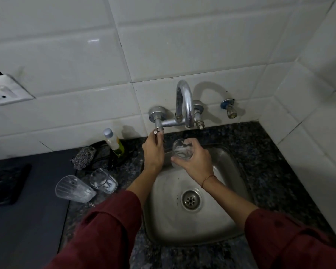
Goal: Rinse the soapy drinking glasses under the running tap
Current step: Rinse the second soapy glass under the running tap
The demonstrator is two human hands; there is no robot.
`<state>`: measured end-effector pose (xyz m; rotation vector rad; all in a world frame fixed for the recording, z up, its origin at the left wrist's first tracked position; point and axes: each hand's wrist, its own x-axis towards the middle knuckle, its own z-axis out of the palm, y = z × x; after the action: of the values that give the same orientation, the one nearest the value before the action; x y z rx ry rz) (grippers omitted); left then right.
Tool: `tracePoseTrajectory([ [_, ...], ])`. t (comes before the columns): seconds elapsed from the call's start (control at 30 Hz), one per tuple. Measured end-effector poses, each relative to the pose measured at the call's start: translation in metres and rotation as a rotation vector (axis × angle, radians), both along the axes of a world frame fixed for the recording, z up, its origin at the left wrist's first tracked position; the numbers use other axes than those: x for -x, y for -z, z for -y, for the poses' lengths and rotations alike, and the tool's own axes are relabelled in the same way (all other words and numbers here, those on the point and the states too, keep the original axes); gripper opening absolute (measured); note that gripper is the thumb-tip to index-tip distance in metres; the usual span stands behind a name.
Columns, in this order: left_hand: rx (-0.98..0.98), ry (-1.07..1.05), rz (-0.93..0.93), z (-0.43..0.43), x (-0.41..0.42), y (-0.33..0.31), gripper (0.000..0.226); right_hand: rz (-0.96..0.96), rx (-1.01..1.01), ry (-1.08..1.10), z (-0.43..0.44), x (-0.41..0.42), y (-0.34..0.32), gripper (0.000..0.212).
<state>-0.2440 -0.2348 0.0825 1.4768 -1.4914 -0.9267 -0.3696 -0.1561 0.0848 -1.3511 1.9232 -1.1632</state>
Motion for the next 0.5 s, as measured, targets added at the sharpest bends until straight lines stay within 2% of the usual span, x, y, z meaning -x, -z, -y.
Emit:
tracePoseTrajectory([
  [0.03, -0.038, 0.005, -0.051, -0.004, -0.001, 0.007, 0.029, 0.006, 0.003, 0.0, -0.001, 0.0, 0.0, 0.059],
  [0.13, -0.301, 0.009, -0.302, -0.02, -0.001, 0.035, 0.062, 0.035, 0.024, 0.005, -0.003, 0.001, -0.002, 0.059],
  [0.27, -0.661, 0.123, -0.557, -0.038, 0.009, 0.05, 0.058, 0.108, 0.03, 0.006, -0.006, 0.001, -0.001, 0.059],
  [0.33, -0.711, 0.151, -0.699, -0.039, 0.018, 0.048, 0.054, 0.136, 0.001, -0.019, -0.006, 0.003, 0.002, 0.065],
  [0.4, -0.677, 0.08, -0.797, -0.038, 0.024, 0.048, 0.048, 0.171, -0.039, -0.115, -0.008, 0.005, 0.005, 0.082],
  [0.47, -0.642, -0.007, -0.813, -0.034, 0.027, 0.049, 0.046, 0.099, -0.023, -0.198, -0.011, 0.009, 0.009, 0.091],
  [0.5, -0.637, -0.05, -0.792, -0.032, 0.028, 0.05, 0.046, 0.005, 0.006, -0.224, -0.014, 0.012, 0.01, 0.089],
])
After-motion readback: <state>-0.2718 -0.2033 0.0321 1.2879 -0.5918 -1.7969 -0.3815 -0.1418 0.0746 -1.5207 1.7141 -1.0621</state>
